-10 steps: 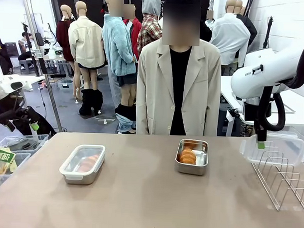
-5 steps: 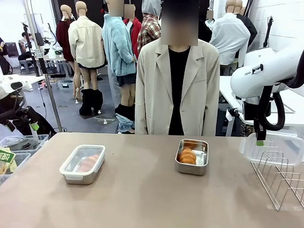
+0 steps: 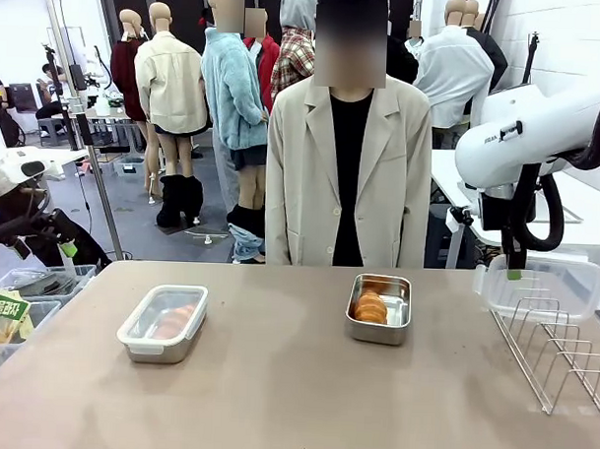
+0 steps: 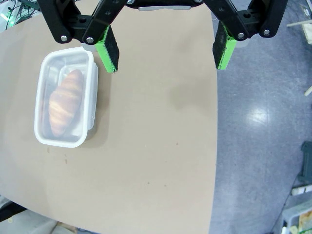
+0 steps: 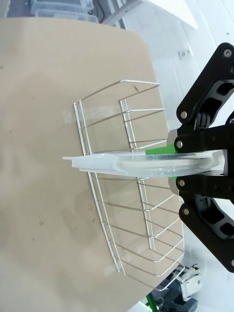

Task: Place the bread in airtight containers.
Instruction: Release when the human grabs the Airtight Container lid.

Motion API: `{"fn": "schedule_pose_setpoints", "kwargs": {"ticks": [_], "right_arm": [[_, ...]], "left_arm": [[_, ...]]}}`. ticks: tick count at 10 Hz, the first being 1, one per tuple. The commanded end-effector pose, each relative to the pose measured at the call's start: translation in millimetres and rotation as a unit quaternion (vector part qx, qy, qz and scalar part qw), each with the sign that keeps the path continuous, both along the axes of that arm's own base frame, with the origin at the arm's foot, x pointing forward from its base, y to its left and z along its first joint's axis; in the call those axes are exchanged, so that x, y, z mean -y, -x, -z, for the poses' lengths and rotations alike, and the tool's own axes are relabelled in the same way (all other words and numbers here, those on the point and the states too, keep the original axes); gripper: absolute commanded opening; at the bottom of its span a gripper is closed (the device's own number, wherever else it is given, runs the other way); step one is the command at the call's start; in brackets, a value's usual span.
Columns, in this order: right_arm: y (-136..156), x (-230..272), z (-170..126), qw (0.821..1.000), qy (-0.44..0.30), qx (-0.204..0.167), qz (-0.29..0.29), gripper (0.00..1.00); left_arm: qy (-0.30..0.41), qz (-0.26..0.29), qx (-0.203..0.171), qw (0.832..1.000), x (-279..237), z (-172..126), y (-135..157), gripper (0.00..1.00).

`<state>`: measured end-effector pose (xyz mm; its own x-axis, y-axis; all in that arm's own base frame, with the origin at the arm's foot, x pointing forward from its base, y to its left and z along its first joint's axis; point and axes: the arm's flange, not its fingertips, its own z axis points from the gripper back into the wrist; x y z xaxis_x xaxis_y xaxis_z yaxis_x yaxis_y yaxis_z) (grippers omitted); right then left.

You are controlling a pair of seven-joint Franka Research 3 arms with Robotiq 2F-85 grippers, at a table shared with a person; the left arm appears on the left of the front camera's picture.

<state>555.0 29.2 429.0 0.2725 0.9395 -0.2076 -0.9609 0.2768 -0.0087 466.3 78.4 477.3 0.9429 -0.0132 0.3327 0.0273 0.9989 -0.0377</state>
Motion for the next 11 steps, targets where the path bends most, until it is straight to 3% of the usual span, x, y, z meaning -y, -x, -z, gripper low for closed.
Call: {"fn": "schedule_pose_setpoints", "kwargs": {"ticks": [1,3,4,5,7,8,11], "right_arm": [[7.2,-2.4,-7.4,0.999,0.025,0.022,0.001,0.00],[36.5,-14.0,-40.9,0.995,0.039,0.088,-0.028,0.00],[52.4,-21.5,-67.8,0.988,0.033,0.147,-0.033,0.00],[64.0,-38.1,-96.6,0.978,0.016,0.203,-0.049,0.00],[76.3,-76.9,-135.1,0.951,0.037,0.276,-0.131,0.00],[71.0,-100.3,-148.4,0.942,0.029,0.298,-0.154,0.00],[29.4,-149.7,-167.6,0.935,-0.065,0.299,-0.180,0.00]], "left_arm": [[-0.003,0.000,-0.001,1.000,-2.1,-1.5,0.7,1.00],[-0.003,0.000,-0.001,1.000,-2.1,-1.5,0.7,1.00],[-0.003,0.000,-0.001,1.000,-2.1,-1.5,0.7,1.00],[-0.003,0.000,-0.001,1.000,-2.1,-1.5,0.7,1.00],[-0.003,0.000,-0.001,1.000,-2.1,-1.5,0.7,1.00],[-0.003,0.000,-0.001,1.000,-2.1,-1.5,0.7,1.00],[-0.003,0.000,-0.001,1.000,-2.1,-1.5,0.7,1.00]]}}
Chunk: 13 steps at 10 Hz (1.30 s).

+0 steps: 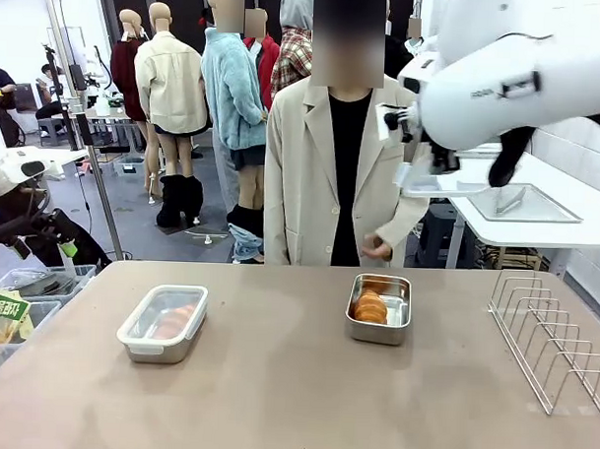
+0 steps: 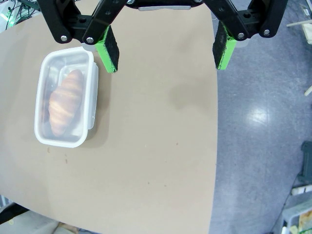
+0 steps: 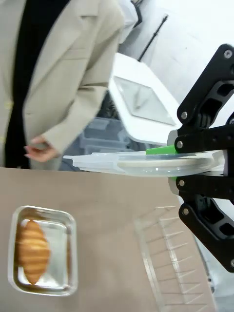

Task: Place the bread in airtight containers.
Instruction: Release when the human grabs the Airtight Container lid.

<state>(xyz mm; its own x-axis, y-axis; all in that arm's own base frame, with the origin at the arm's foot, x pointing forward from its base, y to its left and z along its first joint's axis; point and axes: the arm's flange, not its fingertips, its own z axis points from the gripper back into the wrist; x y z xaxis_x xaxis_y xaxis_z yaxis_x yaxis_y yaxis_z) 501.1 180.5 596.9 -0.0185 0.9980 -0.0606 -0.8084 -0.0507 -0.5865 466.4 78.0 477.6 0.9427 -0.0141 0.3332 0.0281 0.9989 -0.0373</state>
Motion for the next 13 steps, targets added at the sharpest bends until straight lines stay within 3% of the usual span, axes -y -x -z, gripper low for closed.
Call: {"fn": "schedule_pose_setpoints", "kwargs": {"ticks": [1,10,13], "right_arm": [[-29.3,-6.9,1.4,0.999,-0.044,-0.021,-0.015,0.00],[-38.4,-3.6,4.0,0.999,-0.033,-0.042,-0.004,0.00],[-20.1,18.1,-9.0,0.996,-0.043,-0.079,-0.026,0.57]], "left_arm": [[-0.003,0.000,-0.001,1.000,-2.5,-1.2,0.8,1.00],[-0.003,0.000,-0.001,1.000,-2.5,-1.2,0.8,1.00],[-0.003,0.000,-0.001,1.000,-2.5,-1.2,0.8,1.00]]}}
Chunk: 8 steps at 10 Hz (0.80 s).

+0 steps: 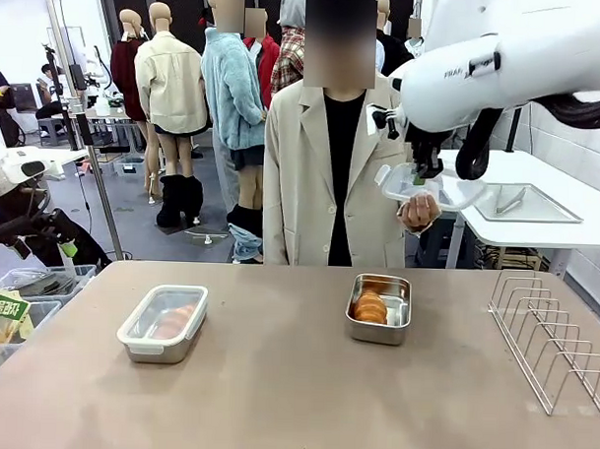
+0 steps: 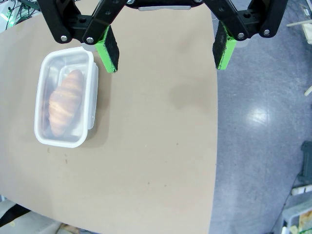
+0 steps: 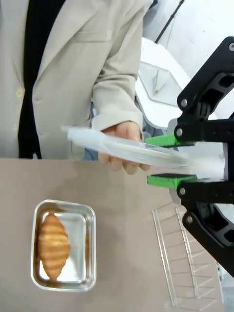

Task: Place the bread in airtight containers.
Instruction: Release when the human grabs the Airtight Container lid.

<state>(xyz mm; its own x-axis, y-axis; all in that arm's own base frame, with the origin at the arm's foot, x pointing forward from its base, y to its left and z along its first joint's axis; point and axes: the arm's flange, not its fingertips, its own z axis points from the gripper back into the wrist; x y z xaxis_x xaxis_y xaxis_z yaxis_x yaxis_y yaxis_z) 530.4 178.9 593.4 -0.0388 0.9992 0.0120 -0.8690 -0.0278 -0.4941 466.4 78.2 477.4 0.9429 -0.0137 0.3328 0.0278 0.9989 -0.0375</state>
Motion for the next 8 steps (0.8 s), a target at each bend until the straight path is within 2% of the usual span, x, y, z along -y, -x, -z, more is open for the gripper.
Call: {"fn": "schedule_pose_setpoints", "kwargs": {"ticks": [1,2,3,5,6,8], "right_arm": [[23.2,34.7,-22.4,0.998,-0.014,-0.044,-0.032,0.76],[38.3,56.7,-30.8,0.996,-0.021,-0.077,-0.036,0.96],[51.5,81.4,-39.3,0.993,-0.028,-0.112,-0.034,1.00],[66.3,121.1,-46.0,0.981,-0.054,-0.181,-0.036,1.00],[71.8,137.9,-43.4,0.970,-0.069,-0.225,-0.056,1.00],[67.8,158.9,-26.9,0.957,-0.092,-0.269,-0.063,1.00]], "left_arm": [[-0.003,0.000,-0.001,1.000,-2.4,-1.4,0.8,1.00],[-0.003,0.000,-0.001,1.000,-2.4,-1.4,0.8,1.00],[-0.003,0.000,-0.001,1.000,-2.4,-1.4,0.8,1.00],[-0.003,0.000,-0.001,1.000,-2.4,-1.4,0.8,1.00],[-0.003,0.000,-0.001,1.000,-2.4,-1.4,0.8,1.00],[-0.003,0.000,-0.001,1.000,-2.4,-1.4,0.8,1.00]]}}
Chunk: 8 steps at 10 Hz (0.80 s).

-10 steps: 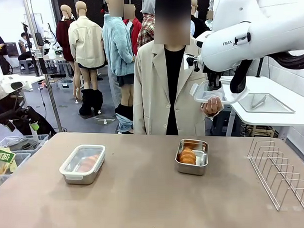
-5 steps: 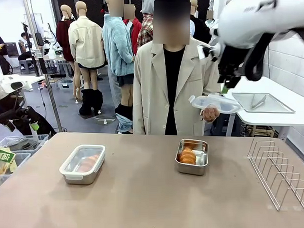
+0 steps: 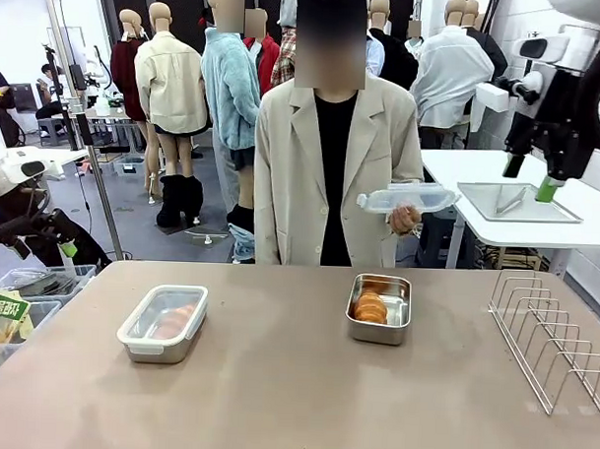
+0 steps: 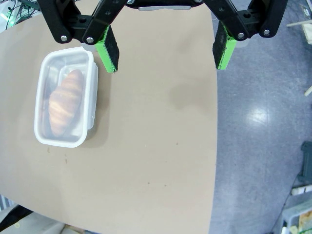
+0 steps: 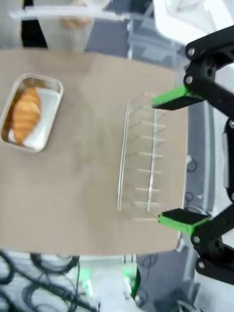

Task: Place the bread in airtight containers.
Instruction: Release when the human grabs the Airtight Container lid.

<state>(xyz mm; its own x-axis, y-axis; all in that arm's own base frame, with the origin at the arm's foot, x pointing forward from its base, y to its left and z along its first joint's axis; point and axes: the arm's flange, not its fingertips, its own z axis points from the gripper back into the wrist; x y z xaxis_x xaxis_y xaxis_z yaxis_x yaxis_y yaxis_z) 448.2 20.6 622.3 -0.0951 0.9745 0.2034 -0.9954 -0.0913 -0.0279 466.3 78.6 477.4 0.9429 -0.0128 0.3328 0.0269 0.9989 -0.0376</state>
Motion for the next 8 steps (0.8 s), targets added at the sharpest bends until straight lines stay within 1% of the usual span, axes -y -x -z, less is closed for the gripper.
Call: {"fn": "schedule_pose_setpoints", "kwargs": {"ticks": [1,2,4,5,6,8], "right_arm": [[-20.4,8.3,15.1,0.999,-0.020,-0.042,-0.013,1.00],[-25.2,19.4,25.4,0.999,-0.030,-0.039,-0.016,1.00],[-29.2,39.5,37.0,0.997,-0.059,-0.042,0.008,1.00],[-26.2,42.5,43.0,0.998,-0.051,-0.025,0.004,1.00],[-22.8,43.5,49.0,0.999,-0.044,-0.018,0.011,1.00],[-25.9,42.5,55.3,0.999,-0.044,-0.015,0.003,1.00]], "left_arm": [[-0.003,0.000,-0.001,1.000,-1.9,-1.4,0.8,1.00],[-0.003,0.000,-0.001,1.000,-1.9,-1.4,0.8,1.00],[-0.003,0.000,-0.001,1.000,-1.9,-1.4,0.8,1.00],[-0.003,0.000,-0.001,1.000,-1.9,-1.4,0.8,1.00],[-0.003,0.000,-0.001,1.000,-1.9,-1.4,0.8,1.00],[-0.003,0.000,-0.001,1.000,-1.9,-1.4,0.8,1.00]]}}
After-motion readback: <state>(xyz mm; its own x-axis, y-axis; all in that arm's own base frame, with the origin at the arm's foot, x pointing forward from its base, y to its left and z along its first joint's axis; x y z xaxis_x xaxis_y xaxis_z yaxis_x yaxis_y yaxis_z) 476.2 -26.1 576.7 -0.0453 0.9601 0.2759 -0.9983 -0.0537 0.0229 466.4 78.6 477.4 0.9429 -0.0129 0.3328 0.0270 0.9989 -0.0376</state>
